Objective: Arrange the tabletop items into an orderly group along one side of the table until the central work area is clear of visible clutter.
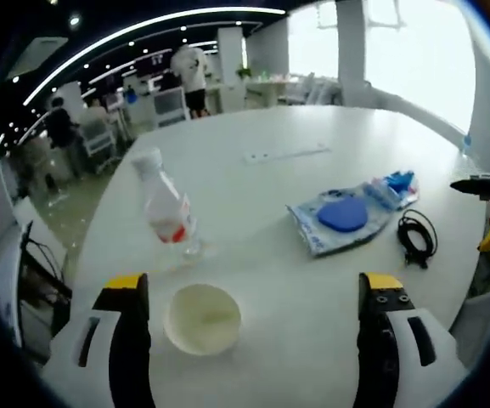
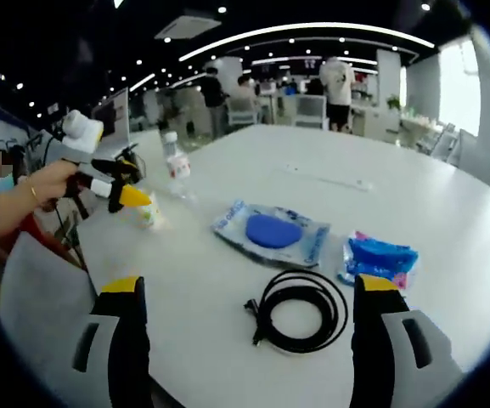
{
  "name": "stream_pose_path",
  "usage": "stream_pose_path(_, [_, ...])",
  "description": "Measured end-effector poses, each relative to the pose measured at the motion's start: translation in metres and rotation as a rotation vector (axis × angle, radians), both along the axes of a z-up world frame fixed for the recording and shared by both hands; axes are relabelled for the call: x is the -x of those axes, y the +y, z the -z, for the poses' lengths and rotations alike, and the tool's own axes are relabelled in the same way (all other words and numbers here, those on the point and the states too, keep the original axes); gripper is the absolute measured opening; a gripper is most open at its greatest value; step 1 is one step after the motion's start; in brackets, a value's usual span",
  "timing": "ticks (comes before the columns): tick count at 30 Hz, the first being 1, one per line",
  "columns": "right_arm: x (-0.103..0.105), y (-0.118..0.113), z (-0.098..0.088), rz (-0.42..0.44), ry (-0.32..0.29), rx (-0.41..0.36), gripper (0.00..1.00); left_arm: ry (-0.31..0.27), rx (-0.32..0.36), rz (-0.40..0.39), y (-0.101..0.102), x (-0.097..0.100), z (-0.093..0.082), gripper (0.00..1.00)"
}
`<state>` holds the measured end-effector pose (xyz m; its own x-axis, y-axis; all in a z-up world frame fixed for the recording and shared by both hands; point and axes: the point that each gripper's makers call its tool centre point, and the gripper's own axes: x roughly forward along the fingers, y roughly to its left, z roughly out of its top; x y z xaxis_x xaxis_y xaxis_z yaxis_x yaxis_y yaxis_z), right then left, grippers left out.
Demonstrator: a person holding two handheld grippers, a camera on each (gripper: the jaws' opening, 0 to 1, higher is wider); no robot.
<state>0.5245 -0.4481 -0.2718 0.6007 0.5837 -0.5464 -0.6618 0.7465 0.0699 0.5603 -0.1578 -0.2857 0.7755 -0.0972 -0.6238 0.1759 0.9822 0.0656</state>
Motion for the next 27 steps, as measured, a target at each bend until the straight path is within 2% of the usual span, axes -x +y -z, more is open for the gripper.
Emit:
stream_pose_path(6, [0.017,-0.005,0.005,0.013,0.014,0.007,0.99,0.014,-0.028,-0.031,0.019,0.005,0.009,0.99])
stream_pose_path(10, [0.022,-0.011,0.008,0.036,0.01,0.014,0.99,0.038,-0.017,-0.056,0.033,0.008,0.019,0.97])
stream_pose_path(15, [0.028,-0.008,0.01,0.044,0.004,-0.013,0.99,0.038,-0.004,-0.063,0.038,0.011,0.028,0.97])
stream_pose_path(19, [0.034,-0.007,0.016,0.038,0.009,0.015,0.99,0.035,-0.019,-0.077,0.046,0.011,0.033,0.93])
stream_pose_path(21, [0.037,-0.006,0.018,0.038,0.004,0.032,0.99,0.043,-0.046,-0.075,0.05,0.012,0.039,0.89])
stream_pose_path(27, [0.046,0.001,0.028,0.031,-0.002,0.053,0.99,0.073,-0.028,-0.059,0.051,0.014,0.055,0.78])
